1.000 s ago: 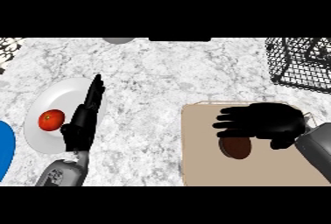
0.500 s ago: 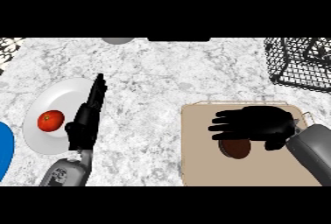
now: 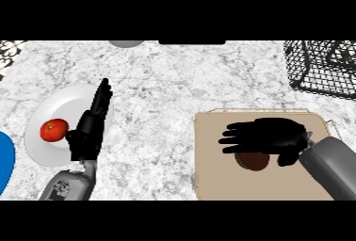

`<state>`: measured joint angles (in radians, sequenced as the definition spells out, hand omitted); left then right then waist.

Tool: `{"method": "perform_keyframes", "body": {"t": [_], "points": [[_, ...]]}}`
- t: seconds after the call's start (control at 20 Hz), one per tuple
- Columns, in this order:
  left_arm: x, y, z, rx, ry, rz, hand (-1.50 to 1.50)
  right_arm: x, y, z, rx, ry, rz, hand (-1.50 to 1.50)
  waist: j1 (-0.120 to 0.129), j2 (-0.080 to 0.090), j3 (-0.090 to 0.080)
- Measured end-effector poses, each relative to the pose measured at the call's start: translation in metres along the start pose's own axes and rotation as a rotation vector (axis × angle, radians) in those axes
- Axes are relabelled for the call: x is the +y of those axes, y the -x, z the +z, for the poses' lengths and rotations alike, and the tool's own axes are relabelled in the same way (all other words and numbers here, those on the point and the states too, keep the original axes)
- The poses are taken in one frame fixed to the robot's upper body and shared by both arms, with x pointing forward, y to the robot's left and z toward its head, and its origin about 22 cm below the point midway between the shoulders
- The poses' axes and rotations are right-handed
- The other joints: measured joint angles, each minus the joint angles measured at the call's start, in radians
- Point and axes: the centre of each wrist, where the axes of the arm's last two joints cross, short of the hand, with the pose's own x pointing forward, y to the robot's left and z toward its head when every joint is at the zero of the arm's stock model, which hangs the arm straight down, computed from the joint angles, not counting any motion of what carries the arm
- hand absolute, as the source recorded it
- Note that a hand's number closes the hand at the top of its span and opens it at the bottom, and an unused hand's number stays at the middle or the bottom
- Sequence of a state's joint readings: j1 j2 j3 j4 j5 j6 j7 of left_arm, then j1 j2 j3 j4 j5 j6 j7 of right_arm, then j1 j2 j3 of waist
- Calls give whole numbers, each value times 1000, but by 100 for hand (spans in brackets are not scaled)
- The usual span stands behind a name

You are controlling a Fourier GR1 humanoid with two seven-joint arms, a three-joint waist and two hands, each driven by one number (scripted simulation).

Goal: Pick the cupcake from the tray and place it in the tiered basket

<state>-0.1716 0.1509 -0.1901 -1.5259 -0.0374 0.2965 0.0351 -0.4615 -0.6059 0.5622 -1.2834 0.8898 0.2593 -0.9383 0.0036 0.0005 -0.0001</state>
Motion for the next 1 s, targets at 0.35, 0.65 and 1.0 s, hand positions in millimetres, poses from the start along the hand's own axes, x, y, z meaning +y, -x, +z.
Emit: {"method": "perform_keyframes", "body": {"t": [0.35,0.65,1.0], "points": [[1,-1,-2,1,0,4,0,11,-5,-11,-35,106,43,150,-1,-3,-2],[-1,-2,1,1,10,1,0,13,0,-19,-49,181,75,150,-1,-5,-5],[9,2,4,17,-31,-10,0,32,29,54,694,151,-71,150,-47,-9,-11]]}}
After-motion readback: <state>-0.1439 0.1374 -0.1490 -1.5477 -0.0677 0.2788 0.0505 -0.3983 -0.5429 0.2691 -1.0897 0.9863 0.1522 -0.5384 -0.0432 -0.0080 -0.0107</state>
